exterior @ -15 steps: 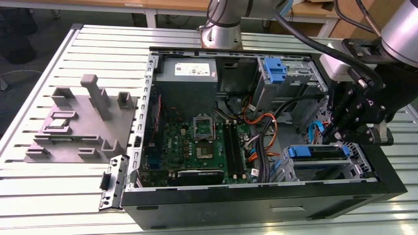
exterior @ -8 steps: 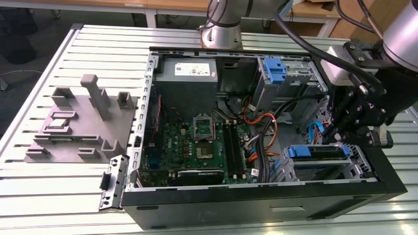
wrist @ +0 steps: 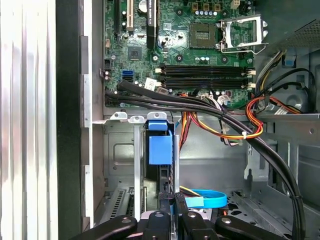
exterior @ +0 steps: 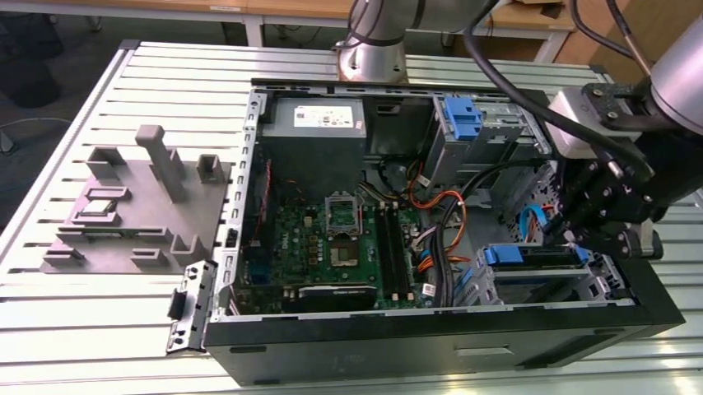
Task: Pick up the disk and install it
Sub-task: 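Insert the first disk wire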
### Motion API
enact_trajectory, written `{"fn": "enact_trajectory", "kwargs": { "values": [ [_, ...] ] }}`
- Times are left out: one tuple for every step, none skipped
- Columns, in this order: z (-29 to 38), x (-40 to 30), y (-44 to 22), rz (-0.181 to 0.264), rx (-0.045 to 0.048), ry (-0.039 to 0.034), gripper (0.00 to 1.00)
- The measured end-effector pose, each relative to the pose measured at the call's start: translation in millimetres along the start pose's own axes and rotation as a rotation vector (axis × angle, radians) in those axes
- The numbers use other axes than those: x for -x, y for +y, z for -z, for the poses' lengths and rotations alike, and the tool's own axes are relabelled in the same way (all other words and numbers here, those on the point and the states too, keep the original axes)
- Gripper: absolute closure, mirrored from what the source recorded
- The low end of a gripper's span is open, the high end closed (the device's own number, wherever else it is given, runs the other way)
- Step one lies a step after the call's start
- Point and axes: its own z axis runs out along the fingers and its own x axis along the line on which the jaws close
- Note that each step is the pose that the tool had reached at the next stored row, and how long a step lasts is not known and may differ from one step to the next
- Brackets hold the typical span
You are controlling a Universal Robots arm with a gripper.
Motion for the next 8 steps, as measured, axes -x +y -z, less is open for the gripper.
{"fn": "enact_trajectory", "kwargs": {
  "values": [
    [-0.2, -1.3, 0.1, 0.000, -0.0003, -0.0023, 0.84],
    [-0.4, -2.0, 0.3, 0.000, -0.0009, -0.0069, 0.84],
    [-0.6, -2.5, 0.3, 0.001, -0.0016, -0.0148, 0.84],
    [-0.8, -3.1, 0.4, 0.001, -0.0022, -0.0244, 0.84],
    [-1.0, -3.8, 0.4, 0.001, -0.0028, -0.0327, 0.84],
    [-1.1, -4.5, 0.6, 0.001, -0.0033, -0.0374, 0.84],
    [-1.3, -5.1, 0.7, 0.002, -0.0038, -0.0409, 0.84],
    [-1.6, -5.8, 0.9, 0.002, -0.0043, -0.0455, 0.84]
  ]
}}
